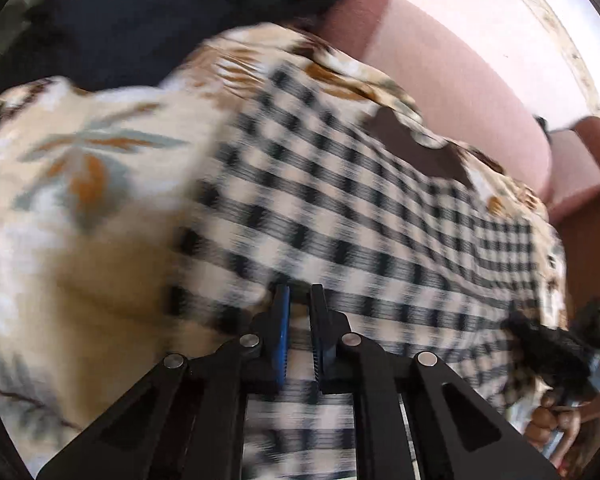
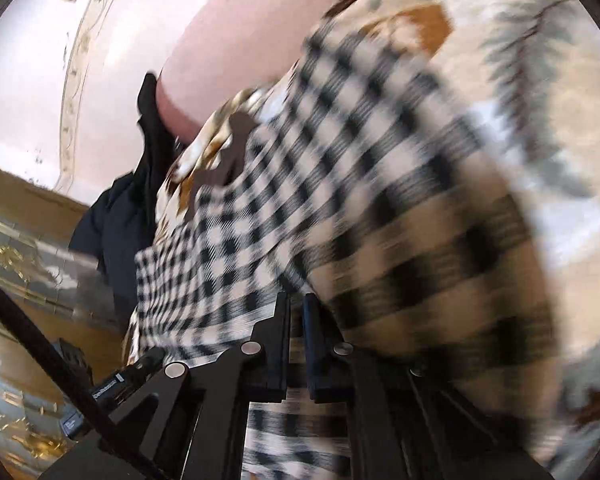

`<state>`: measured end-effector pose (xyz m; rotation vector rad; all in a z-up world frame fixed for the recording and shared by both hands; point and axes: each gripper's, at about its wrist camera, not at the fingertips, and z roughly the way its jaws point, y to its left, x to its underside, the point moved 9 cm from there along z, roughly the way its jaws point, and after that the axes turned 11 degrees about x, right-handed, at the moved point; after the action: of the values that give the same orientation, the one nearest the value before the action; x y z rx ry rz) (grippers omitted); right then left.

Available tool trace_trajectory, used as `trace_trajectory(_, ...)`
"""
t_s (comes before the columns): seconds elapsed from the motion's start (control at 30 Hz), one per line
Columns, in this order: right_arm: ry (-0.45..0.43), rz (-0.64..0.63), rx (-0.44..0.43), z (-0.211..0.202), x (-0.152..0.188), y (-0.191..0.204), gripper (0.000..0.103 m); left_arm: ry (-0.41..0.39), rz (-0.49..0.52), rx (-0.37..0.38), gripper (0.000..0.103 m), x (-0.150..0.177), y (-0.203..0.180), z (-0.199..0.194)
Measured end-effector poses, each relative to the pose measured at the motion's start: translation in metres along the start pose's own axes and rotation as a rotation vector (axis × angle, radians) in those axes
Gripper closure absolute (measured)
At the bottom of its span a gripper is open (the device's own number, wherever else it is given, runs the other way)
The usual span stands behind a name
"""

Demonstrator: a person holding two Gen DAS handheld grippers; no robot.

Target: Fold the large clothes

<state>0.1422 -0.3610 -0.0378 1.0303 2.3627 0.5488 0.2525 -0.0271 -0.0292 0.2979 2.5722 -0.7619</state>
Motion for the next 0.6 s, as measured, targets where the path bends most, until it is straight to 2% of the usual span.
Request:
trace_trajectory(0.07, -0.011, 0.006, 0.007, -0.010, -0.005, -0.010, 0.099, -0.010, 0.004, -0.062, 0.091, 0.000, 0.015, -0.011)
trace_trajectory(0.1, -0.014, 0.010, 0.011, -0.012, -0.009, -0.015, 0.099, -0.023, 0.013, -0.143, 0.083, 0.001, 0.028, -0.019)
trace_trajectory(0.13, -0.019, 0.013, 0.011, -0.018, -0.012, -0.021, 0.099, -0.031, 0.018, -0.187, 0.067, 0.000, 0.037, -0.022)
trace_trajectory(0.17, -0.024, 0.013, 0.012, -0.025, -0.014, -0.027, 0.099, -0.039, 0.019, -0.231, 0.062, 0.002, 0.049, -0.028)
trace_trajectory(0.2, -0.028, 0.010, 0.015, -0.030, -0.013, -0.032, 0.099, -0.037, 0.009, -0.227, 0.061, 0.004, 0.057, -0.031)
trace_trajectory(0.27, -0.036, -0.001, 0.027, -0.038, -0.013, -0.041, 0.099, -0.016, -0.022, -0.172, 0.061, 0.010, 0.070, -0.033)
trace_trajectory(0.43, -0.086, -0.002, 0.142, -0.066, -0.011, -0.075, 0.093, -0.016, 0.029, -0.220, 0.062, 0.025, 0.079, -0.048)
trace_trajectory(0.47, -0.099, 0.015, 0.143, -0.073, -0.011, -0.080, 0.085, -0.024, 0.035, -0.209, 0.061, 0.026, 0.076, -0.051)
trace_trajectory(0.5, -0.108, 0.024, 0.137, -0.077, -0.010, -0.079, 0.072, -0.033, 0.044, -0.195, 0.061, 0.027, 0.072, -0.055)
trace_trajectory(0.53, -0.120, 0.022, 0.127, -0.086, -0.008, -0.079, 0.065, -0.040, 0.060, -0.166, 0.059, 0.029, 0.065, -0.059)
trace_trajectory(0.57, -0.124, 0.007, 0.131, -0.090, -0.006, -0.075, 0.052, -0.043, 0.071, -0.139, 0.058, 0.030, 0.059, -0.059)
trace_trajectory(0.6, -0.125, -0.009, 0.130, -0.093, -0.003, -0.072, 0.049, -0.039, 0.086, -0.094, 0.055, 0.032, 0.051, -0.059)
